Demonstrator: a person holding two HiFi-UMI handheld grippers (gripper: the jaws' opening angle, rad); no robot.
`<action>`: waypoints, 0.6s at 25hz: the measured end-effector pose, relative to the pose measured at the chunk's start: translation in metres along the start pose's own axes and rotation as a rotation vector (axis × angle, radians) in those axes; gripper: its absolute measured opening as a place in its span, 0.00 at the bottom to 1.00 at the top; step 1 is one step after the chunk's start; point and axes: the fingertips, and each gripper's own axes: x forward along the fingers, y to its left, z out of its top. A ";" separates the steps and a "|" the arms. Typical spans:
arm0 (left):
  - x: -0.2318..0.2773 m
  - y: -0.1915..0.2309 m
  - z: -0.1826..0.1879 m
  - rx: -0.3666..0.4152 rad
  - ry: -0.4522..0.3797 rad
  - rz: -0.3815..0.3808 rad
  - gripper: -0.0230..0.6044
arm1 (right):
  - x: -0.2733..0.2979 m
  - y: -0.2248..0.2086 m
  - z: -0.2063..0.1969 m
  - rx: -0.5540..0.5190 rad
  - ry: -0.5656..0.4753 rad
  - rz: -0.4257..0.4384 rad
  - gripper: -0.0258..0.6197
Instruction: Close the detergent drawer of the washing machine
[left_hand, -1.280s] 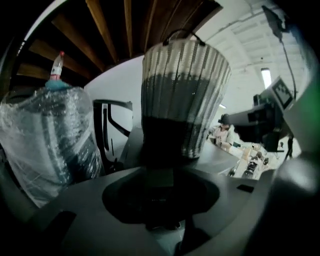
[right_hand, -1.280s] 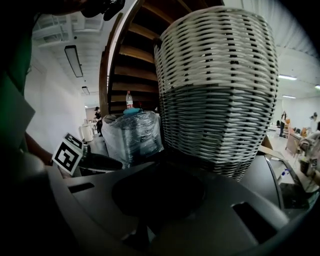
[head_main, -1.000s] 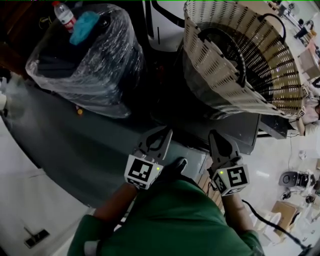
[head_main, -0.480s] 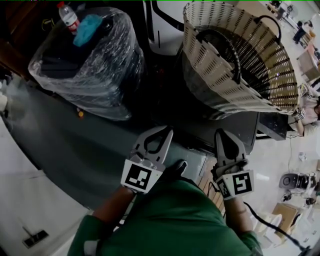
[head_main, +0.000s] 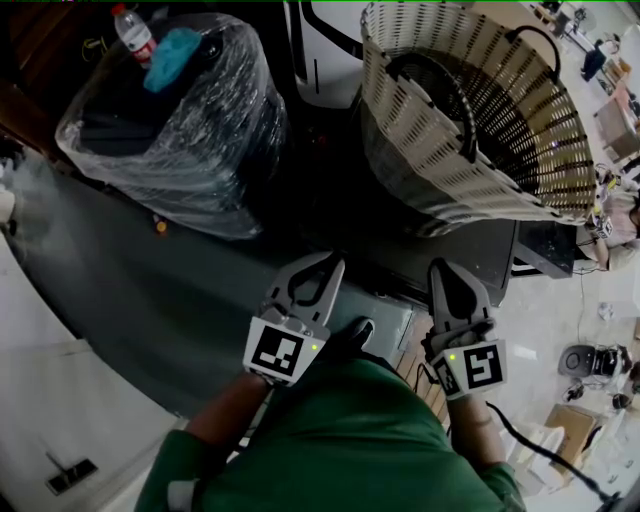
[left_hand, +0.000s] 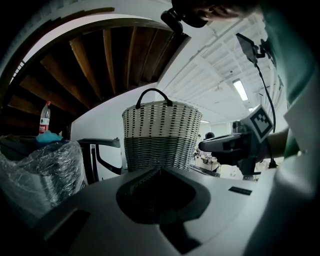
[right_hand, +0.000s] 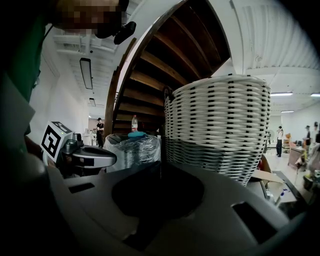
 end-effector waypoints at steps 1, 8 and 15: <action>0.001 0.000 -0.001 0.000 0.003 0.000 0.08 | 0.000 0.000 -0.001 -0.003 0.001 0.005 0.08; 0.000 0.000 -0.005 -0.010 0.019 0.011 0.08 | 0.002 -0.001 -0.001 0.008 0.000 0.013 0.08; -0.001 0.001 -0.005 -0.009 0.017 0.019 0.08 | 0.002 0.005 0.002 -0.011 -0.008 0.033 0.08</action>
